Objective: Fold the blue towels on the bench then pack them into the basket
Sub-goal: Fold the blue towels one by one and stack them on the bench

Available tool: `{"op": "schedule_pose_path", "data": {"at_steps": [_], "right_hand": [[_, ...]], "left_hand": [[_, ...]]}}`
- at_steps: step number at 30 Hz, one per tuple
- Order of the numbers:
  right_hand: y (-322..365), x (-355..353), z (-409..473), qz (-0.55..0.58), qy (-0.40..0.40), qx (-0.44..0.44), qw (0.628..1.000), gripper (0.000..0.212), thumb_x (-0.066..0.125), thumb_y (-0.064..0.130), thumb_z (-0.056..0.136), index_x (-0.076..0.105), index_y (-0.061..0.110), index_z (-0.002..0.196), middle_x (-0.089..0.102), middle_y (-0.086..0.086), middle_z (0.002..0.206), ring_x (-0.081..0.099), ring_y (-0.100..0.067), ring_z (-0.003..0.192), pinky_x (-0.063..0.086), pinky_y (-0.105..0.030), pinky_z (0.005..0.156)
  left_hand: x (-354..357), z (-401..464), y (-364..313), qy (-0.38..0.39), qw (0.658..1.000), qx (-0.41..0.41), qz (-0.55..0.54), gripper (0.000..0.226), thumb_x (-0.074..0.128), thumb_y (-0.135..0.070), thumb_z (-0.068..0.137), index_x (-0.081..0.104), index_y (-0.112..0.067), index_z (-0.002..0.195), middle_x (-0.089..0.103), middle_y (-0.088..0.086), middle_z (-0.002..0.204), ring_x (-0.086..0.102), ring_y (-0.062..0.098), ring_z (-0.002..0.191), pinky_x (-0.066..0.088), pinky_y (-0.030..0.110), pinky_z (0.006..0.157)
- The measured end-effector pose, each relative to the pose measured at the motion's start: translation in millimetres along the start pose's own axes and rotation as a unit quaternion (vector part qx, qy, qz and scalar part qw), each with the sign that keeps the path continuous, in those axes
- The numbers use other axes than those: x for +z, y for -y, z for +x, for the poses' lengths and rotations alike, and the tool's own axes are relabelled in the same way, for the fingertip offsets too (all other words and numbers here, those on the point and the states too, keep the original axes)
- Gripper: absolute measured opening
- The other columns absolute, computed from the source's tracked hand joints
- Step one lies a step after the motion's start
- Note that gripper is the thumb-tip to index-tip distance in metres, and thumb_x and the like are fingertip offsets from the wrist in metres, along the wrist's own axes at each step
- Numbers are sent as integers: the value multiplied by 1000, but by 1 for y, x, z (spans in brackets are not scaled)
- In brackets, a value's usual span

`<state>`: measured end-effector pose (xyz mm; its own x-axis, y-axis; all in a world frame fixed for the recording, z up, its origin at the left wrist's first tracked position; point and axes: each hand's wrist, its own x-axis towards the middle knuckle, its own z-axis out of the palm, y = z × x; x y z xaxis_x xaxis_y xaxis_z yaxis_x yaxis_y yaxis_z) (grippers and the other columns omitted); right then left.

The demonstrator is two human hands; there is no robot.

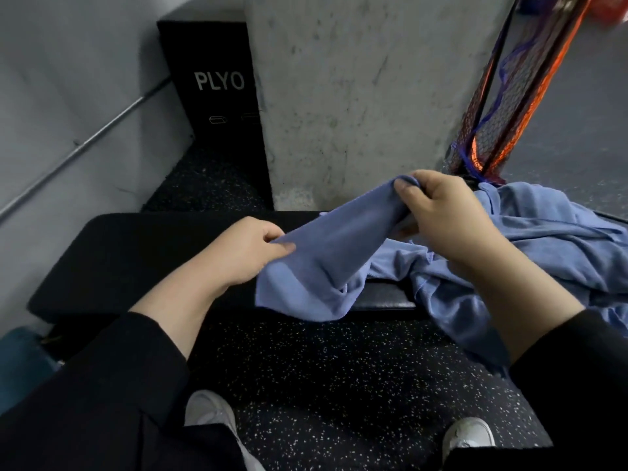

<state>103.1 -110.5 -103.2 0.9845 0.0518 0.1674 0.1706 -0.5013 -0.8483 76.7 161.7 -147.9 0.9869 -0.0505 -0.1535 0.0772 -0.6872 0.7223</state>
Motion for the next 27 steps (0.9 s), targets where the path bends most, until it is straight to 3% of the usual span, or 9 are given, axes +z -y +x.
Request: {"op": "schedule_pose_path", "data": {"at_steps": [3,6,10,13,15,18,23,25,27], "right_hand": [[6,-10,2,-102,-34,-35,994,33,49,27,104,57,2,84,59,-25,70,61,-40,65,46,-40,56],[21,-20,3,-182,-64,-58,980,36,47,28,104,46,5,76,43,-11,61,40,-31,61,29,-39,54],[59,-41,6,-172,-79,-63,980,36,46,29,105,44,9,75,45,-8,60,50,-30,55,30,-34,49],[99,-51,3,59,-105,-63,991,25,44,26,107,50,7,91,57,-14,77,73,-31,64,57,-37,56],[116,-55,1,142,-124,-86,978,21,44,22,107,55,13,92,62,-6,85,76,-24,80,63,-37,73],[116,-59,-2,77,-158,-117,978,24,47,28,104,60,20,86,68,-4,84,73,-24,88,61,-46,84],[80,-54,-8,41,-127,-38,990,30,52,38,98,61,15,81,67,-22,84,71,-38,78,62,-51,68],[59,-48,-9,8,-95,-3,995,42,53,49,90,60,8,83,62,-27,81,69,-45,77,60,-58,64],[39,-40,-7,0,-40,37,999,38,54,38,98,60,3,87,63,-28,80,70,-44,71,59,-61,66]], "left_hand": [[-22,-5,16,-100,992,-25,77,29,62,-26,99,66,-15,73,59,7,64,47,16,59,32,31,53],[-43,-10,14,-171,983,-39,61,25,54,-25,102,65,-16,82,61,8,66,58,23,57,40,32,55],[-78,-13,-24,-207,936,-58,-278,21,38,-20,109,57,-17,103,65,13,95,71,25,56,53,30,46],[-111,-13,-61,-211,873,42,-437,25,33,-14,111,53,-19,98,64,12,118,76,23,76,62,32,65],[-128,-12,-78,-258,870,103,-407,25,35,-11,109,54,-20,95,63,9,117,75,18,86,62,34,84],[-141,-14,-84,-321,892,165,-273,30,44,-12,103,66,-27,89,68,5,97,72,19,91,59,39,94],[-124,-10,-52,-264,943,108,-168,24,54,-13,102,66,-19,81,69,13,79,75,28,70,61,42,72],[-115,-4,-28,-246,964,80,-56,23,61,-20,97,67,-12,77,65,11,64,65,25,58,53,38,62],[-104,2,-9,-200,978,39,38,27,65,-24,96,68,-9,74,60,11,60,53,21,57,42,32,58]]}}
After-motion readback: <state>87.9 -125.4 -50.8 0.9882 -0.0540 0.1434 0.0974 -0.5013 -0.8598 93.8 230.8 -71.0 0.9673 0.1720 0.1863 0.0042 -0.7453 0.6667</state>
